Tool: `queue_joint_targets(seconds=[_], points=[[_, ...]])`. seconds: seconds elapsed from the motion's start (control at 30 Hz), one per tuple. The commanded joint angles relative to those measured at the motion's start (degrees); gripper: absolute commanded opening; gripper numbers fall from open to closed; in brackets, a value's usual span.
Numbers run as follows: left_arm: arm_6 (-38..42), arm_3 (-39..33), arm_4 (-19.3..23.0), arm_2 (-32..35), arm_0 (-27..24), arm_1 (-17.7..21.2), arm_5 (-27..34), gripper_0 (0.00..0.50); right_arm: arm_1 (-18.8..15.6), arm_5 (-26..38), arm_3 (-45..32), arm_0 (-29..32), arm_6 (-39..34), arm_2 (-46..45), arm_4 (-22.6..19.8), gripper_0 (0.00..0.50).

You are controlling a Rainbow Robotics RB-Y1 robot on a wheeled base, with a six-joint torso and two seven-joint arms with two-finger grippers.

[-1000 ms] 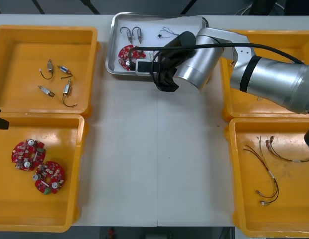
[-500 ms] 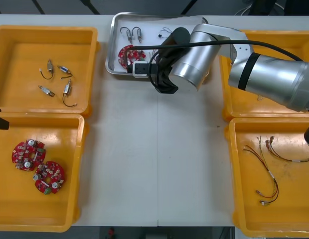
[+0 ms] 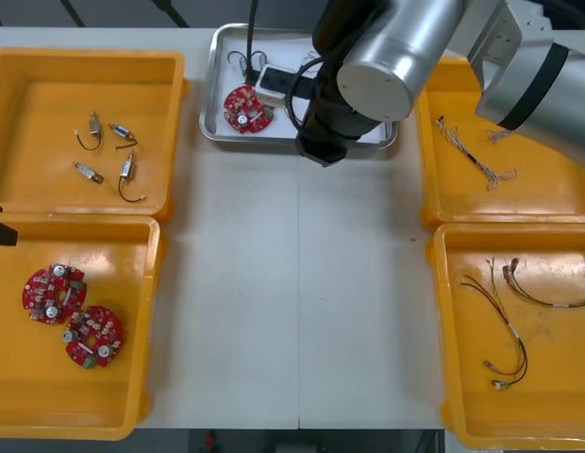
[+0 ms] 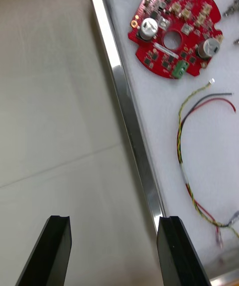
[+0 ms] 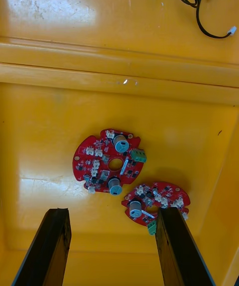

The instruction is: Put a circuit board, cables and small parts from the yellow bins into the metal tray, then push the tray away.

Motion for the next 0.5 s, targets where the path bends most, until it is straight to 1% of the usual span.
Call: queue_joint_targets(seconds=[0.03, 0.1, 0.17, 0.37, 0.5], points=[[-2.2, -1.1, -0.5, 1.3, 0.8, 2.6, 0.0, 0.5, -5.3, 3.1, -3.8, -2.7, -5.8, -4.3, -3.5, 0.5], [-2.2, -1.1, -0.5, 1.3, 0.8, 2.6, 0.0, 0.5, -7.4, 4.7, -4.6, -2.1, -9.4, -6.1, -6.2, 0.5], [-2.2, -1.1, -0.5, 1.3, 0.8, 2.6, 0.0, 0.5, -8.7, 6.1, -5.5, -0.8, -11.8, -8.3, -7.4, 0.5], [-2.2, -1.1, -0.5, 1.3, 0.8, 2.6, 0.0, 0.5, -13.3, 11.7, -10.5, 4.1, -18.4, -16.2, -7.9, 0.5], [-2.2, -1.1, -0.5, 1.3, 0.8, 2.6, 0.0, 0.5, -16.9, 15.2, -14.2, 8.4, -24.0, -21.3, -8.6, 0.5]])
